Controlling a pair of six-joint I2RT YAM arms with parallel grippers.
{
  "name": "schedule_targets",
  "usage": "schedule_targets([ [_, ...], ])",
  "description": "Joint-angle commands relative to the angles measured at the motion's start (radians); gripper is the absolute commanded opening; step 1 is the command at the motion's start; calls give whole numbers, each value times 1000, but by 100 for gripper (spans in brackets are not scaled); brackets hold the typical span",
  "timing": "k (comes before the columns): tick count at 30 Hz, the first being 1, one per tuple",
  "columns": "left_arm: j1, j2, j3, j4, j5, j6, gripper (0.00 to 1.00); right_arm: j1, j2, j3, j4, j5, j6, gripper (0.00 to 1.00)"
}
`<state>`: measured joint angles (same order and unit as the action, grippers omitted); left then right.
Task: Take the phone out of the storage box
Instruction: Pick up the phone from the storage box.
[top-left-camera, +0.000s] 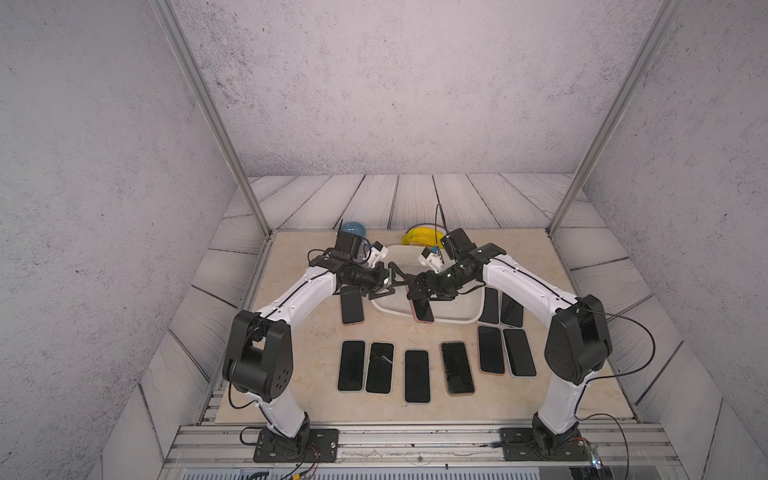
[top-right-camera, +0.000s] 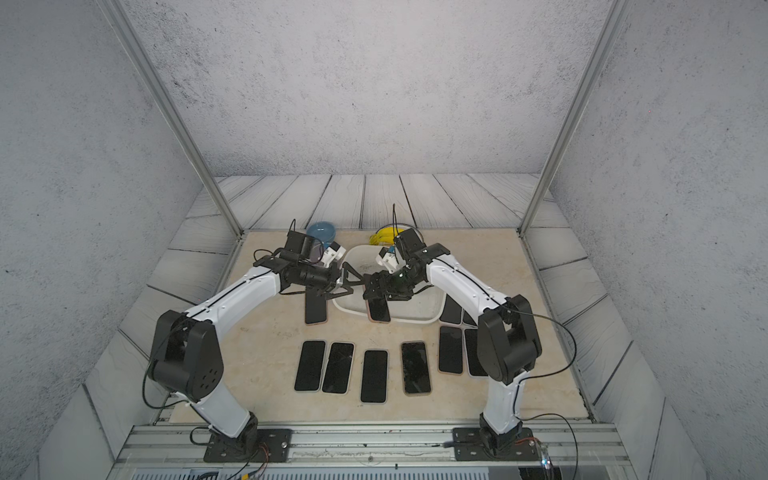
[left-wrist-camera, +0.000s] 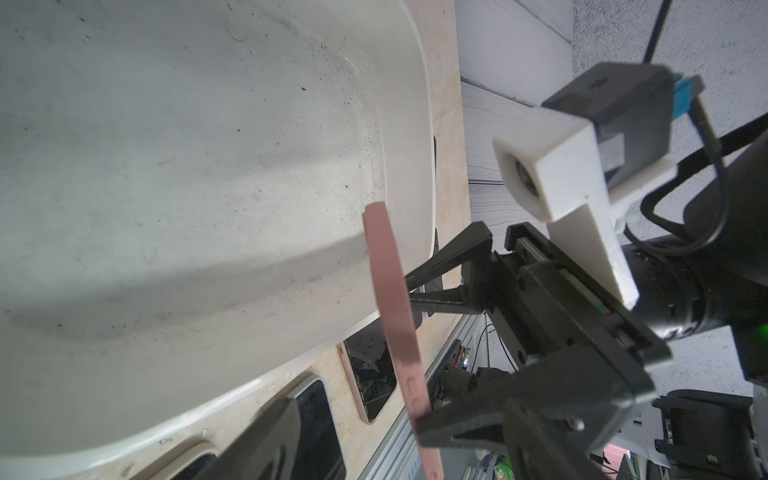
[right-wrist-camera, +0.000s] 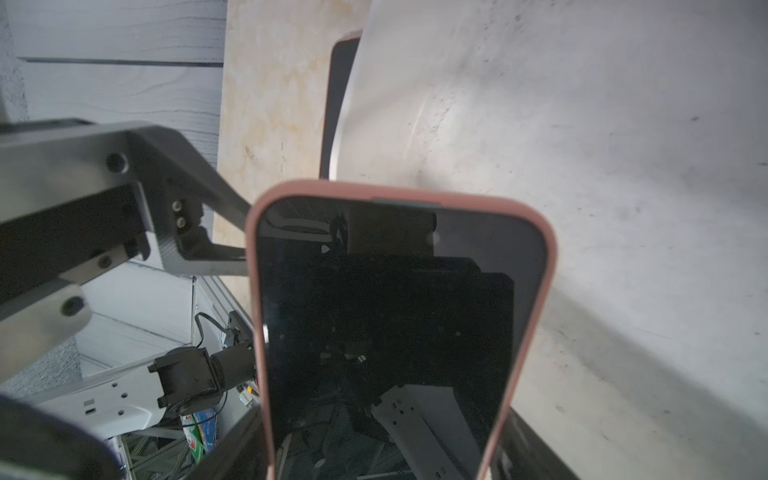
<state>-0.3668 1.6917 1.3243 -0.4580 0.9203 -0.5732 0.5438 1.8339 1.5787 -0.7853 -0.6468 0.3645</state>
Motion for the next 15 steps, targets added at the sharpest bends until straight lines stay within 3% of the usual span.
schedule_targets([
  [1,-1,16,19,-34,-4,23,77,22,-24,32,9,-56,-2,67],
  [13,-15,42,27,-77,-17,41,41,57,-9,64,-21,-44,-19,66],
  [15,-21,48,32,-83,-10,43,31,60,-7,63,-25,-40,-23,66],
])
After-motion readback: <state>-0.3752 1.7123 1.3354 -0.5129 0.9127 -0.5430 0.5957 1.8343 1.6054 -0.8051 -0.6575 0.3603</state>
